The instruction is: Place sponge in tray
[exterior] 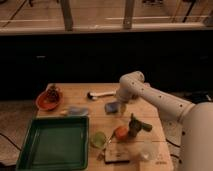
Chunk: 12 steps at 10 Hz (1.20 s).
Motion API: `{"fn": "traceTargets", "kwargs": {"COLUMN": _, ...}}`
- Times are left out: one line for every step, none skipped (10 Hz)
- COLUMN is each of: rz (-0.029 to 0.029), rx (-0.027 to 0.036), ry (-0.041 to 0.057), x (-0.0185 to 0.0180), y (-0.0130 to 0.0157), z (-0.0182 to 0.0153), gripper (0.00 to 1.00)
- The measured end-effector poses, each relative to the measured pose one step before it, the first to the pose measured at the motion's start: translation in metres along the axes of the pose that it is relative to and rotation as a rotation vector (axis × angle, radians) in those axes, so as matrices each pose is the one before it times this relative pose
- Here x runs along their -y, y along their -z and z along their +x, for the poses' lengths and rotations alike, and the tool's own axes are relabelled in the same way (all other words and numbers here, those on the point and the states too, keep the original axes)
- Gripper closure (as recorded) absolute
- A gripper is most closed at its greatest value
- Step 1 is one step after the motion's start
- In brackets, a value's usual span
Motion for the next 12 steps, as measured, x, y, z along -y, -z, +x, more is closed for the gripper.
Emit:
{"fn": "traceTargets", "kwargs": {"rz": -0.00739, "rx": 0.00066, "ry": 0.00537, "x": 0.00158, "y": -0.00341, "z": -0.002, "gripper": 0.2}}
{"fn": "traceTargets", "kwargs": {"rz": -0.00699, "rx": 0.00181, "ry": 0.00171, "x": 0.00141, "y": -0.0038, "z": -0.00016, "gripper": 0.2}}
{"fn": "traceTargets", "kwargs": {"rz": -0.00974, "rx": -0.00049, "ry": -0.00154, "x": -0.00048, "y": -0.00383, "z": 0.00183, "gripper": 0.2}}
{"fn": "traceTargets", "kwargs": {"rz": -0.00331, "rx": 0.00113, "ry": -0.00372, "x": 0.00117, "y": -0.00308, "z": 0.00231, "gripper": 0.2}}
{"fn": "traceTargets", "kwargs": {"rz": -0.00843, "rx": -0.00161, "ry": -0.00182, "x": -0.00059, "y": -0.00543, "z": 0.00169, "gripper": 0.22}}
{"fn": "traceTargets", "kwargs": {"rz": -0.0043, "rx": -0.00175, "ry": 0.00011, "x": 0.00072, "y": -0.00538, "z": 0.0004, "gripper": 0.3}}
{"fn": "traceTargets", "kwargs": {"rz": -0.0022, "rx": -0.00085, "ry": 0.00005, "x": 0.00083, "y": -0.00257, "z": -0.00001, "gripper": 0.38}}
{"fn": "traceTargets", "kwargs": {"rz": -0.00499, "rx": 0.00172, "ry": -0.00485, "x": 0.00002, "y": -0.002, "z": 0.00082, "gripper": 0.51}}
{"fn": "traceTargets", "kwargs": {"rz": -0.00043, "rx": 0.0015, "ry": -0.00488, "x": 0.00026, "y": -0.00109, "z": 0.00162, "gripper": 0.61}}
{"fn": "traceTargets", "kwargs": {"rz": -0.00023, "rx": -0.00044, "ry": 0.00051, "x": 0.0002, "y": -0.0003, "z": -0.00014, "gripper": 0.71}}
{"fn": "traceTargets", "kwargs": {"rz": 0.00014, "rx": -0.00102, "ry": 0.00148, "x": 0.00008, "y": 0.00217, "z": -0.00022, "gripper": 0.81}}
{"fn": "traceTargets", "kwargs": {"rz": -0.00453, "rx": -0.00215, "ry": 0.00202, "x": -0.00104, "y": 0.00158, "z": -0.00015, "gripper": 0.93}}
